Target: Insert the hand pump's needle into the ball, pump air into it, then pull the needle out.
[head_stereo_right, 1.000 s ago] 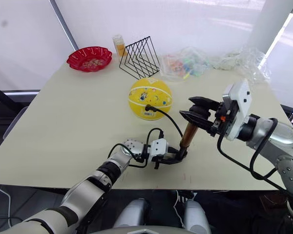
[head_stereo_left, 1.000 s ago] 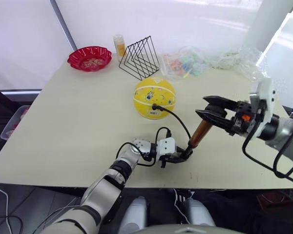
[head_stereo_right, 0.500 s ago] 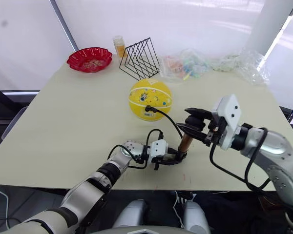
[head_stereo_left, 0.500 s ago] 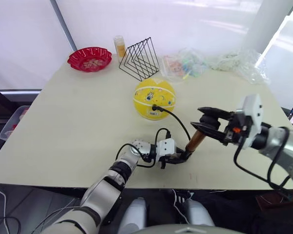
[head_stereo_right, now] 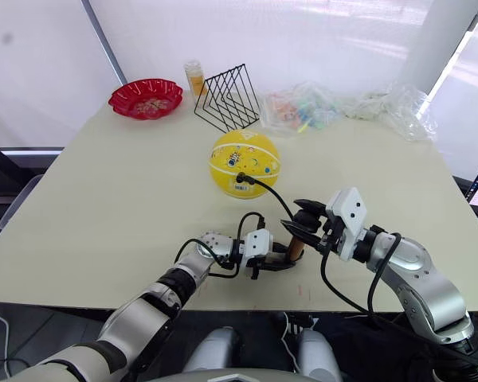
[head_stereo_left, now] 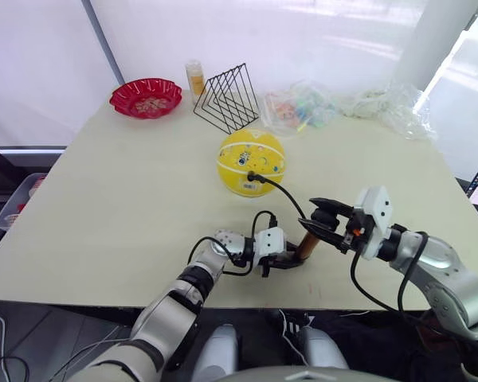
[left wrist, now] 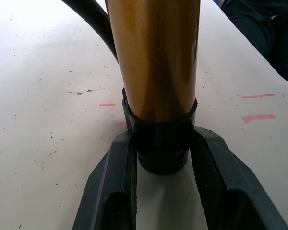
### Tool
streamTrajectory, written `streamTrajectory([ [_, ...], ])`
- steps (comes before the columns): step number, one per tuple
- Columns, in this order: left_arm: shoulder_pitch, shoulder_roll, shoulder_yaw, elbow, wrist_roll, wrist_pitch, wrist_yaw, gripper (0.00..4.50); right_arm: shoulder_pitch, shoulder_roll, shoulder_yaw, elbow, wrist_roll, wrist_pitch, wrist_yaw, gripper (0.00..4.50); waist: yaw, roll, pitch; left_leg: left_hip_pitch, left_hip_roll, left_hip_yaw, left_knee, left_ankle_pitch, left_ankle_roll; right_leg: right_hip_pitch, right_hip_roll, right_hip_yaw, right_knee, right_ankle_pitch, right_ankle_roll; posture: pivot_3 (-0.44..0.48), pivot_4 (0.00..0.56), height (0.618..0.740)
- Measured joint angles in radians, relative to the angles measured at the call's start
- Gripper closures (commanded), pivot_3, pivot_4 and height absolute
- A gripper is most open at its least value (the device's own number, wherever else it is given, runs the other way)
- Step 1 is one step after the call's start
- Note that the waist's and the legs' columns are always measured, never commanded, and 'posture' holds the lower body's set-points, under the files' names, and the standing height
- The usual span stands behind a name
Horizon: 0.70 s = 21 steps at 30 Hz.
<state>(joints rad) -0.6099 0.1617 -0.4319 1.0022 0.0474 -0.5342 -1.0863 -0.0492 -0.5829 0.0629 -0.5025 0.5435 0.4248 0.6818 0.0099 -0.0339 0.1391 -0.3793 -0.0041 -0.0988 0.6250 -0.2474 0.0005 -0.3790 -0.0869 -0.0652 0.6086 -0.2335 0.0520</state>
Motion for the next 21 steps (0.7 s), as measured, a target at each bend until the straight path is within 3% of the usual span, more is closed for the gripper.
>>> streamTrajectory([
  [5,-0.012,0.000,-0.001,-0.002,0.000,-0.001,-0.005,3.39,-0.033,-0.018,-0.089,-0.013,0.107,0.089,0.000,2.49,0.000,0.001,0.003,-0.001,0.000,0.001,0.001,0.001,0.001,0.000,0.000,0.000,0.000,0.000,0.000,0.000,0.150,0.737],
  [8,-0.019,0.000,0.001,-0.005,-0.002,-0.001,-0.008,3.39,-0.111,-0.071,-0.188,-0.069,0.242,0.175,-0.014,2.49,0.000,0.010,0.009,-0.002,0.000,0.001,0.004,0.001,0.001,-0.001,0.000,0.001,0.001,0.001,0.000,0.000,0.150,0.737],
  [21,-0.025,0.000,-0.001,-0.005,-0.002,-0.002,-0.011,3.39,-0.284,-0.227,-0.356,-0.110,0.557,0.343,-0.103,2.49,0.001,0.012,0.015,-0.004,-0.001,0.004,0.006,0.002,0.003,-0.001,0.000,0.000,0.001,0.001,0.000,0.000,0.150,0.737],
])
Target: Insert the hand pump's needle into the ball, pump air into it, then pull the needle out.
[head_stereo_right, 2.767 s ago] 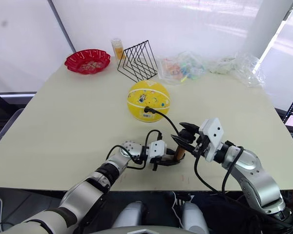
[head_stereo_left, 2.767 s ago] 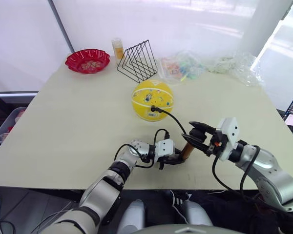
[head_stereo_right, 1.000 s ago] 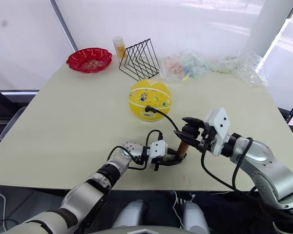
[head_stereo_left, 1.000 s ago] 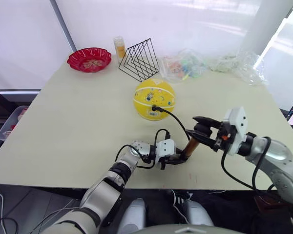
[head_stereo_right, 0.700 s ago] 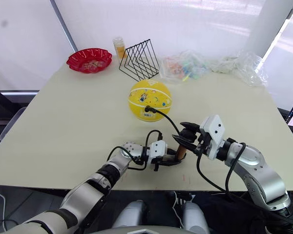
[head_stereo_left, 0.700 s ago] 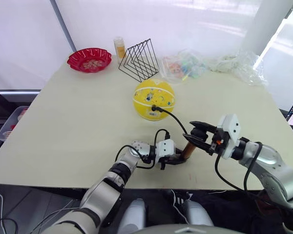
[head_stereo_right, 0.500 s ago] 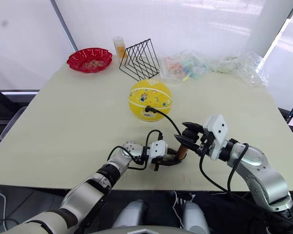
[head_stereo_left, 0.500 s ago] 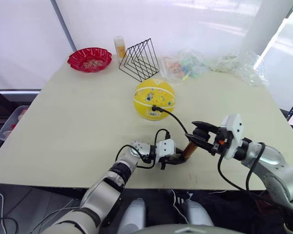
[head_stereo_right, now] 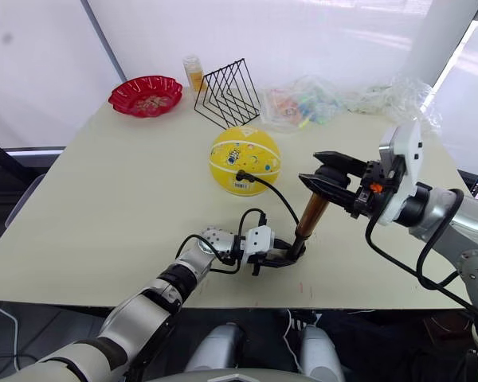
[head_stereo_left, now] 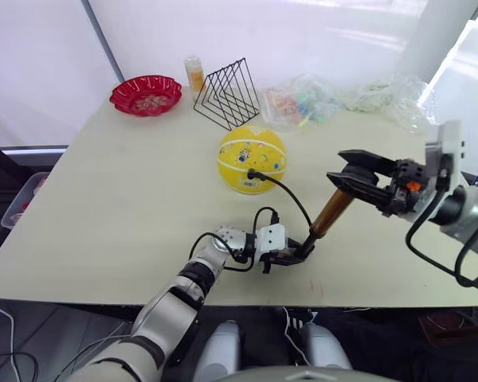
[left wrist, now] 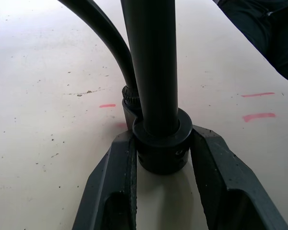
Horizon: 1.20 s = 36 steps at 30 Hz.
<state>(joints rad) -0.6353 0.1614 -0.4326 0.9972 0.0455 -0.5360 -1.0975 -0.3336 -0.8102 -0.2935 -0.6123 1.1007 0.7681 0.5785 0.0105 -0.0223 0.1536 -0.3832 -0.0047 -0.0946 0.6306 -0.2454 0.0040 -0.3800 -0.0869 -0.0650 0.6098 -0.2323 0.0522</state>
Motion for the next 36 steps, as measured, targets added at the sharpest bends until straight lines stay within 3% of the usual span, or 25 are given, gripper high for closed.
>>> streamTrajectory([
  [9,-0.001,0.000,-0.001,0.000,0.000,-0.002,-0.001,3.39,-0.045,-0.087,-0.019,0.001,0.095,0.070,-0.041,2.49,0.001,-0.001,0.002,-0.001,0.000,0.003,0.000,0.000,0.000,-0.001,0.000,0.000,0.000,0.000,0.000,0.000,0.150,0.737],
  [19,0.003,0.000,0.000,0.000,0.000,-0.002,0.002,3.39,-0.024,-0.092,0.029,-0.032,0.005,0.037,-0.009,2.49,0.000,-0.003,0.001,0.000,0.001,0.003,0.000,0.000,0.000,0.000,0.000,0.000,0.000,0.000,0.000,0.000,0.150,0.737],
  [22,0.009,0.000,0.002,0.003,0.000,-0.002,0.003,3.39,0.049,-0.013,0.136,-0.036,-0.120,-0.040,0.001,2.49,0.001,-0.009,-0.004,0.001,0.002,0.002,0.000,0.000,0.000,0.001,0.000,-0.001,0.000,0.000,-0.001,0.000,0.150,0.737],
  [29,0.009,0.000,0.002,0.004,0.000,-0.002,0.006,3.39,0.070,0.011,0.180,-0.034,-0.210,-0.078,0.026,2.49,-0.001,-0.008,-0.005,0.002,0.002,0.000,0.000,0.000,-0.001,0.000,0.000,0.002,0.000,0.000,-0.001,0.000,0.150,0.737],
  [36,0.017,0.002,0.010,0.004,0.000,-0.001,0.009,3.39,0.212,0.172,0.339,0.069,-0.449,-0.279,0.056,2.49,-0.007,-0.010,-0.012,0.004,0.002,0.000,-0.001,0.000,-0.001,0.001,0.001,0.003,0.000,0.000,-0.001,0.000,0.150,0.737],
])
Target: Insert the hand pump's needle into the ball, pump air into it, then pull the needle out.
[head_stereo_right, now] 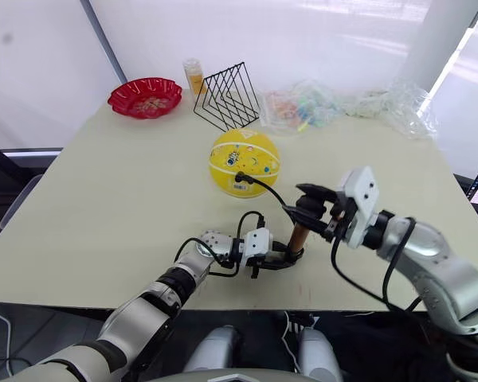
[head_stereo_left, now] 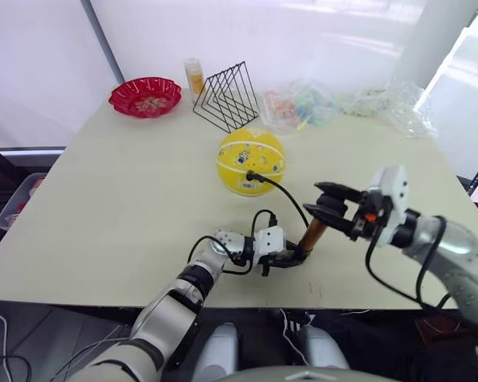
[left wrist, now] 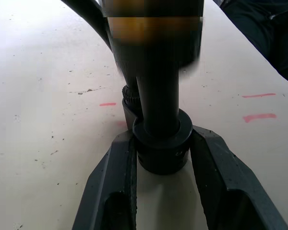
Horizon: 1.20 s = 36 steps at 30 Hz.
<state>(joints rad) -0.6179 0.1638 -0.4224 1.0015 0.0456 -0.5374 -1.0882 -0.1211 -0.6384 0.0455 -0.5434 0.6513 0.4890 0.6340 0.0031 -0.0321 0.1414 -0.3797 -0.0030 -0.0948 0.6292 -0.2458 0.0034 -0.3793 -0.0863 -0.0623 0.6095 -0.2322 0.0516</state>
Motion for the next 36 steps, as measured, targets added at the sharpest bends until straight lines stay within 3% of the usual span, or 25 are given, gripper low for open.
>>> streamTrajectory([
  [9,0.004,0.001,0.008,0.000,0.000,0.000,-0.007,3.39,0.031,0.061,0.047,0.063,-0.101,-0.061,0.044,2.49,-0.004,0.001,-0.001,0.000,0.000,-0.001,0.000,0.000,0.000,0.000,0.001,-0.001,0.000,0.000,0.000,0.000,0.150,0.737],
  [16,0.007,0.008,0.060,0.006,-0.005,0.053,0.001,0.13,0.039,0.090,0.041,0.075,-0.118,-0.086,0.058,2.49,-0.014,0.005,-0.002,0.000,-0.001,-0.002,-0.001,0.000,0.000,0.000,0.001,-0.001,0.001,0.001,0.001,0.000,0.150,0.737],
  [17,0.007,0.010,0.067,0.005,-0.007,0.057,0.001,0.02,0.041,0.093,0.036,0.074,-0.118,-0.086,0.060,2.49,-0.015,0.006,-0.002,0.000,-0.001,-0.002,-0.002,0.000,0.000,0.000,0.002,-0.001,0.001,0.001,0.002,0.000,0.150,0.737],
  [28,0.096,0.056,0.120,-0.145,-0.070,0.099,-0.092,0.00,0.068,0.074,-0.018,0.033,-0.097,-0.074,0.078,2.49,-0.014,0.018,0.008,-0.002,-0.003,0.004,-0.004,0.000,0.000,-0.003,0.003,-0.001,0.001,0.001,0.001,0.000,0.150,0.737],
  [36,0.262,0.178,0.172,-0.452,-0.210,0.250,-0.223,0.00,0.065,0.053,-0.058,0.010,-0.079,-0.050,0.080,2.49,-0.002,0.024,0.017,-0.009,-0.005,0.004,-0.001,0.000,0.000,-0.008,0.002,0.000,0.001,0.001,0.001,0.000,0.150,0.737],
])
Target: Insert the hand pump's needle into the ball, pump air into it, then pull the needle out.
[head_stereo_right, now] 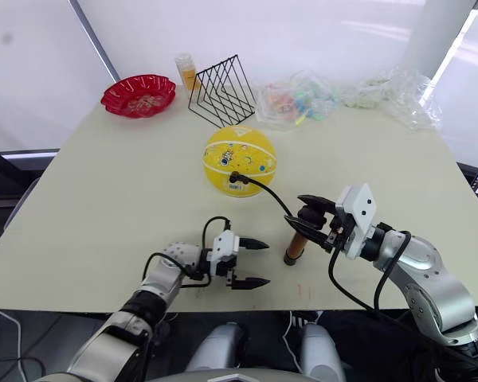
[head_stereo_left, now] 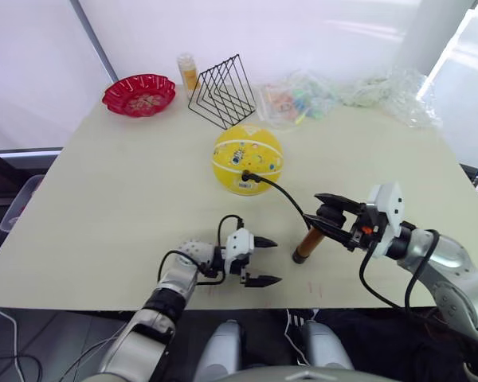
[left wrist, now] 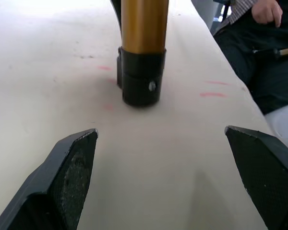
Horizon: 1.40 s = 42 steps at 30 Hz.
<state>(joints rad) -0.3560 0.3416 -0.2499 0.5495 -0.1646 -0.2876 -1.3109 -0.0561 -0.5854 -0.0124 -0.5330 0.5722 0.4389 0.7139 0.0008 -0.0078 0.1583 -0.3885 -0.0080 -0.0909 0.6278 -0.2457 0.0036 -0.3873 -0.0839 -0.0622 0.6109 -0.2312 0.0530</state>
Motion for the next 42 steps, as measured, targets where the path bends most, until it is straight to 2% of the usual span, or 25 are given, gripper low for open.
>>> streamTrajectory([
  [5,0.044,0.097,0.055,-0.168,-0.089,0.086,-0.044,0.00,-0.019,-0.020,-0.021,-0.018,0.017,0.036,-0.003,2.49,0.011,0.001,0.002,-0.009,-0.002,0.001,0.006,0.000,0.000,-0.009,-0.001,0.002,0.006,0.001,-0.001,0.000,0.150,0.737],
  [11,0.138,0.214,0.108,-0.370,-0.203,0.196,-0.100,0.00,-0.030,-0.069,-0.066,-0.032,0.055,0.088,-0.004,2.49,0.013,0.004,0.011,-0.009,-0.004,0.002,0.006,0.000,0.000,-0.010,-0.002,0.004,0.010,0.000,-0.001,0.000,0.150,0.737],
  [17,0.180,0.300,0.179,-0.499,-0.293,0.272,-0.117,0.00,-0.029,-0.125,-0.133,-0.024,0.076,0.117,0.001,2.50,0.013,0.006,0.017,-0.010,-0.004,0.003,0.008,0.000,0.000,-0.013,-0.002,0.006,0.013,0.000,0.000,0.000,0.150,0.737],
  [26,0.187,0.334,0.227,-0.587,-0.340,0.337,-0.101,0.00,-0.083,-0.182,-0.202,0.101,-0.002,0.067,0.013,2.50,0.013,0.004,0.020,-0.010,-0.004,0.006,0.008,0.000,0.000,-0.014,-0.002,0.008,0.015,0.001,-0.002,0.000,0.150,0.737],
  [36,0.184,0.342,0.248,-0.691,-0.379,0.414,-0.054,0.00,-0.135,-0.211,-0.181,0.242,-0.245,-0.149,0.018,2.50,0.011,0.004,0.020,-0.010,-0.004,0.008,0.009,0.000,0.000,-0.015,-0.002,0.010,0.016,0.003,-0.004,0.000,0.150,0.737],
  [42,0.183,0.343,0.250,-0.696,-0.380,0.427,-0.039,0.00,-0.160,-0.212,-0.137,0.279,-0.345,-0.267,0.029,2.50,0.011,0.004,0.020,-0.010,-0.004,0.009,0.010,0.000,0.000,-0.015,-0.002,0.011,0.017,0.003,-0.004,0.000,0.150,0.737],
])
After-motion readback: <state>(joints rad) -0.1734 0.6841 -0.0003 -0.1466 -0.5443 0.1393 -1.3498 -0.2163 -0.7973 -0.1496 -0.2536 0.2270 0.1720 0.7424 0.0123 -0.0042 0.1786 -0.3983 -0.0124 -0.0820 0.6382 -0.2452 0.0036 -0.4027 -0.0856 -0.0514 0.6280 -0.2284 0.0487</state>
